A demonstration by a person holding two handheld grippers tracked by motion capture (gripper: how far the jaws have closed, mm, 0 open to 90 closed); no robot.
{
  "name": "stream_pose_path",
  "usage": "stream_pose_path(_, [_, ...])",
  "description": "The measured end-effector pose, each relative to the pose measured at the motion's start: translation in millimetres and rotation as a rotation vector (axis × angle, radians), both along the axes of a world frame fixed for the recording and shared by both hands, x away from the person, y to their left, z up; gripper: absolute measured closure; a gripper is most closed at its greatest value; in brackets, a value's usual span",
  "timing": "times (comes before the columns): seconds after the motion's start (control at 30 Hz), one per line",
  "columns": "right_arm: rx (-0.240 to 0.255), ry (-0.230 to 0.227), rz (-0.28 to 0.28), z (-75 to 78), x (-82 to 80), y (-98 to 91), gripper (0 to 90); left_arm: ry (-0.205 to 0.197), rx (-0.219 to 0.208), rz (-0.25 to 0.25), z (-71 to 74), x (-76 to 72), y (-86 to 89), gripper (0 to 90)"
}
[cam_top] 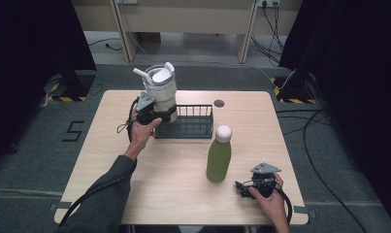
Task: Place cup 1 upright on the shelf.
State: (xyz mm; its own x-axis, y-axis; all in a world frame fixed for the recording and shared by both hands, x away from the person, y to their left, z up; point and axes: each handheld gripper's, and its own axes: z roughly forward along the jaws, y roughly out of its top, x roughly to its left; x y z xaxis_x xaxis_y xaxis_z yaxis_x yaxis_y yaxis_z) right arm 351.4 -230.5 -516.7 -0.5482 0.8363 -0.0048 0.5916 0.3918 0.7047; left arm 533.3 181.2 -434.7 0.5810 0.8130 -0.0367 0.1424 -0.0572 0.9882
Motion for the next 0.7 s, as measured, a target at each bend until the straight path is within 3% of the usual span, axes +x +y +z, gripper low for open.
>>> stream_pose_path(0.17, [0.0,0.0,0.0,0.0,0.0,0.0,4.8,0.003,-0.014,0.007,-2.1,2.1,0.8,10.5])
stream_pose_path(0.7, [0.0,0.0,0.001,0.0,0.1,0.0,4.8,0.017,0.01,0.009,-12.1,5.3,-2.1,10.5])
